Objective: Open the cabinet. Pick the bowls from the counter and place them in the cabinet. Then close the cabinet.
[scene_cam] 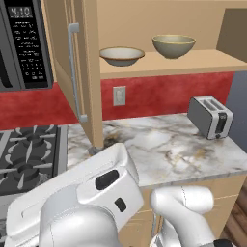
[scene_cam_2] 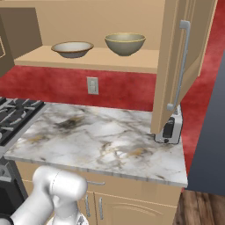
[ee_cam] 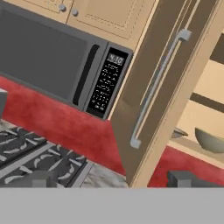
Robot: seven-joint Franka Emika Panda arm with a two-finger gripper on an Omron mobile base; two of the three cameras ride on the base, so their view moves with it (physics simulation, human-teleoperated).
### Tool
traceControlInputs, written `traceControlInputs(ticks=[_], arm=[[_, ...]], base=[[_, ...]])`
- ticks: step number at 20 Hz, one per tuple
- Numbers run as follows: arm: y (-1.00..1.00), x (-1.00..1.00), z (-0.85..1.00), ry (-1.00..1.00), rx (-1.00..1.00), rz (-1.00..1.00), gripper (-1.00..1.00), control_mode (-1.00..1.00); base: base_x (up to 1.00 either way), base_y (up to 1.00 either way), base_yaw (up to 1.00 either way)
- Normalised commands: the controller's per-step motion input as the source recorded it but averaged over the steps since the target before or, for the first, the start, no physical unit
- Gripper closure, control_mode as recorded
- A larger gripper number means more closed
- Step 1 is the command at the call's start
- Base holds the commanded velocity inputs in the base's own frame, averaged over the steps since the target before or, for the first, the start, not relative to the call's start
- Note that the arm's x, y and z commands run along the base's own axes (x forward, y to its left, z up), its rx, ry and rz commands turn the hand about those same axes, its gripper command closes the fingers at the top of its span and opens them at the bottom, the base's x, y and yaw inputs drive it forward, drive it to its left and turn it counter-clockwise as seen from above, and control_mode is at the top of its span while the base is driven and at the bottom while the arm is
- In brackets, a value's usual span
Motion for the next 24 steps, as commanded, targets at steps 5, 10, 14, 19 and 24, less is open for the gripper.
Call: traceControlInputs(ticks=[5, 10, 14, 19, 24], arm=[[0.34, 0.81, 0.0, 0.0, -0.02, -0.04, -1.0, -1.0], [0.18, 0.69, 0.0, 0.01, 0.0, -0.02, -1.0, -1.0], [0.0, 0.59, 0.0, 0.0, 0.0, 0.0, -1.0, -1.0], [0.0, 0.58, 0.0, 0.0, 0.0, 0.0, -1.0, -1.0], [-0.05, 0.3, 0.0, 0.01, 0.0, 0.0, -1.0, -1.0]], base=[[0.0, 0.0, 0.0], [0.0, 0.0, 0.0], [0.0, 0.0, 0.0], [0.0, 0.0, 0.0], [0.0, 0.0, 0.0]])
